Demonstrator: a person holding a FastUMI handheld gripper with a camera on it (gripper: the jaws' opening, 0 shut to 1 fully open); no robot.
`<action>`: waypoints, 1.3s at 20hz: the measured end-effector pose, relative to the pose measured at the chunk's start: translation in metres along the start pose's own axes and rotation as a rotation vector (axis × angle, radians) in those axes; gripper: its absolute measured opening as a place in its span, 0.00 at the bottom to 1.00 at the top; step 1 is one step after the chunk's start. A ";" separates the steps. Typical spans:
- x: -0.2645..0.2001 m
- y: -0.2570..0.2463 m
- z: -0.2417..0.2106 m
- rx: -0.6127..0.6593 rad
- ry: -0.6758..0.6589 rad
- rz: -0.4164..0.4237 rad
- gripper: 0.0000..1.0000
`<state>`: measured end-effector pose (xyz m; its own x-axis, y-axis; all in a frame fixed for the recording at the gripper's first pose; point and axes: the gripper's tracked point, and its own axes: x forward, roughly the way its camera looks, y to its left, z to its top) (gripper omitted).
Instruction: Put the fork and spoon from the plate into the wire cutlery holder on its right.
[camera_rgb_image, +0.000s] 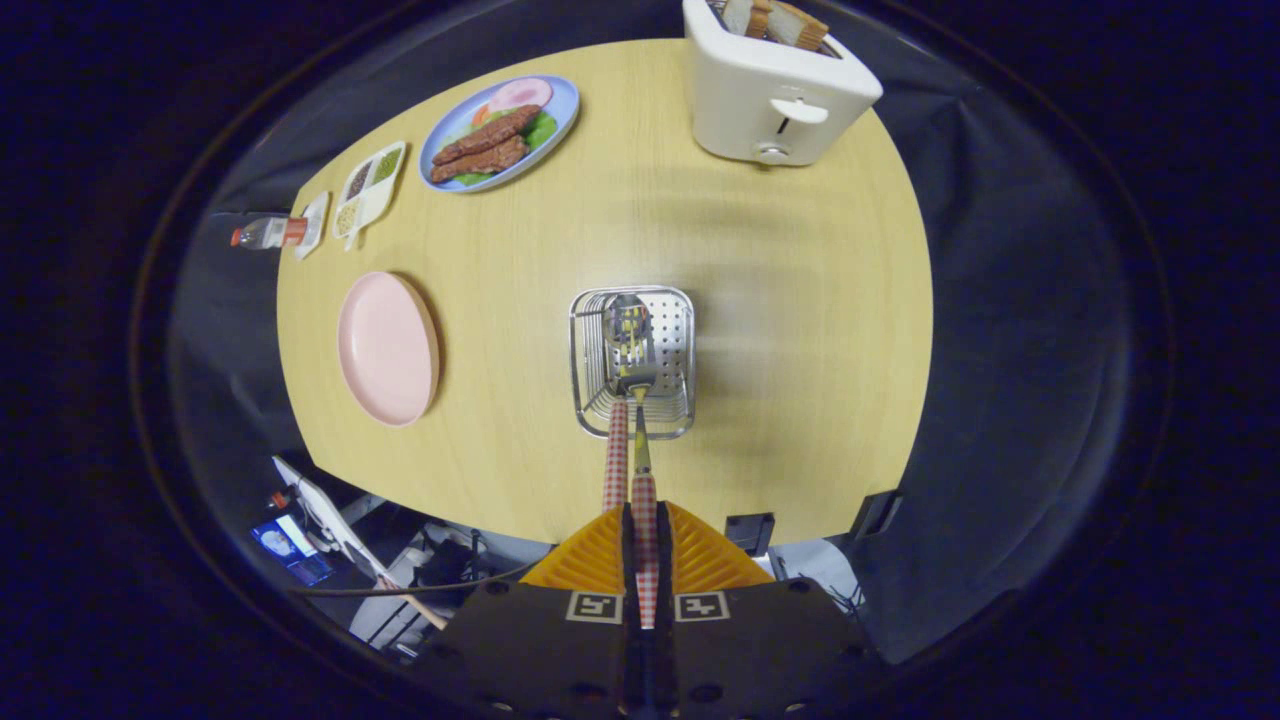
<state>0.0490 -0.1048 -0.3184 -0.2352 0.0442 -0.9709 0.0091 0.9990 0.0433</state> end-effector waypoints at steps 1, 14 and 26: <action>0.002 0.003 0.001 0.004 0.024 0.002 0.04; 0.005 0.009 0.014 0.020 0.062 -0.052 0.09; -0.012 0.023 0.006 0.030 -0.083 -0.029 0.25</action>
<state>0.0583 -0.0828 -0.3069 -0.1548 0.0136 -0.9879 0.0328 0.9994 0.0086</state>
